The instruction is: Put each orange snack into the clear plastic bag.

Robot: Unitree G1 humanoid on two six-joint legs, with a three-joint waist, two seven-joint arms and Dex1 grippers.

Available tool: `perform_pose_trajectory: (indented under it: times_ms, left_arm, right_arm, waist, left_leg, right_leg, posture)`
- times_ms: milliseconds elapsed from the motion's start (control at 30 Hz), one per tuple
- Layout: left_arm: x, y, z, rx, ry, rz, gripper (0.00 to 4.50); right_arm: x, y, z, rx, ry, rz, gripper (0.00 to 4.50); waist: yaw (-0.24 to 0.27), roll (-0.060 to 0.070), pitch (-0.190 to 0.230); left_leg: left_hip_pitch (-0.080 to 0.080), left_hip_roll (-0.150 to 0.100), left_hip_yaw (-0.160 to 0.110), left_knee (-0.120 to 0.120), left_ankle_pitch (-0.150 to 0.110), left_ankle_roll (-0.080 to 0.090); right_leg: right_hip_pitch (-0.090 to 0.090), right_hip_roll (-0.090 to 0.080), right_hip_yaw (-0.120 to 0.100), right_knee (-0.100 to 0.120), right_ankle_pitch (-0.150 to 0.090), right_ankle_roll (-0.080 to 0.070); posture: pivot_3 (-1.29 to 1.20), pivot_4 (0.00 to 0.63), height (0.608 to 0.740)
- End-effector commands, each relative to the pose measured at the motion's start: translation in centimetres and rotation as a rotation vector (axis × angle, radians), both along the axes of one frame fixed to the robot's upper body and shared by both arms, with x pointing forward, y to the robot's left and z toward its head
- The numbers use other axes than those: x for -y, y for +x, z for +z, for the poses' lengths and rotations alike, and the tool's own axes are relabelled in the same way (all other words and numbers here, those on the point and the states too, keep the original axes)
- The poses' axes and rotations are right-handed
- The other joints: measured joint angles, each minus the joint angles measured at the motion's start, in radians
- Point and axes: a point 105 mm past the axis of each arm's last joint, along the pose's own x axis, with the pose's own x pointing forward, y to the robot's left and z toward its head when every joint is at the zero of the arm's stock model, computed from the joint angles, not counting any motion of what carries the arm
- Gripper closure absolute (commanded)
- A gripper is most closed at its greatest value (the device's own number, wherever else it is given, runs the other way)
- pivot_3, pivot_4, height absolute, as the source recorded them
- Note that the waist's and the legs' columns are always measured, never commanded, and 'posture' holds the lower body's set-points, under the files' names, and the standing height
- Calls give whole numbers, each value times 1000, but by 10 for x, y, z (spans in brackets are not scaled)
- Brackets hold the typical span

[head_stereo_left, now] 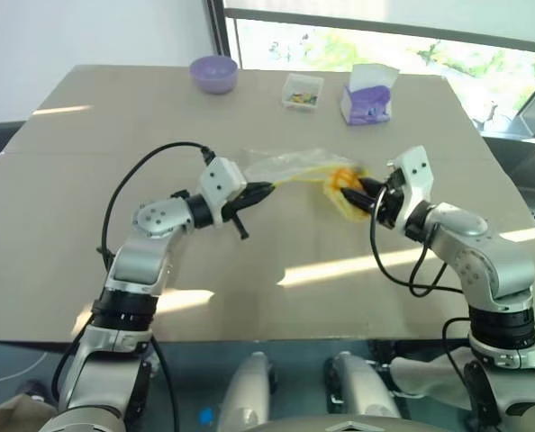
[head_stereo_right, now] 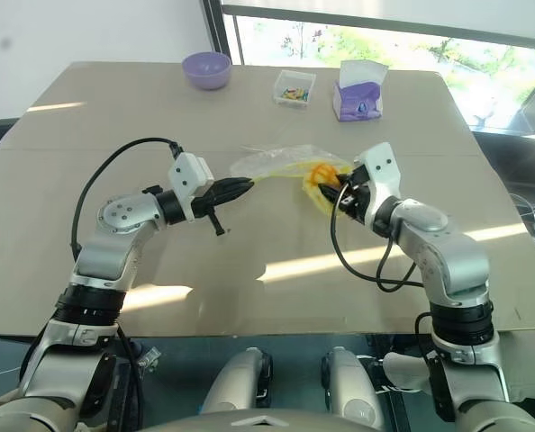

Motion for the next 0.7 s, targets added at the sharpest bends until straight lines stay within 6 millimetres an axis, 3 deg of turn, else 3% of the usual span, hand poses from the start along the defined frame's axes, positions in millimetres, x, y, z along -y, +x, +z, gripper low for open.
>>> perform_pose_trajectory:
  times_ms: [33,367,700]
  left_arm:
    - [2,-2,7,38,4,-20,4500]
    - [12,-22,1,50,42,-155,4500]
    - [3,-38,-7,50,127,-243,4500]
  right_arm:
    - [-4,-1,15,63,18,17,2830]
    - [-14,6,0,1,12,33,2830]
    - [-18,11,2,9,-15,62,2830]
  waist:
    - [0,0,0]
    - [0,0,0]
    - [1,0,0]
  left_leg:
    - [0,0,0,0,0,0]
    - [0,0,0,0,0,0]
    - [0,0,0,0,0,0]
  right_leg:
    - [0,0,0,0,0,0]
    - [0,0,0,0,0,0]
    - [0,0,0,0,0,0]
  posture:
    - [0,150,733]
    - [0,150,733]
    - [0,150,733]
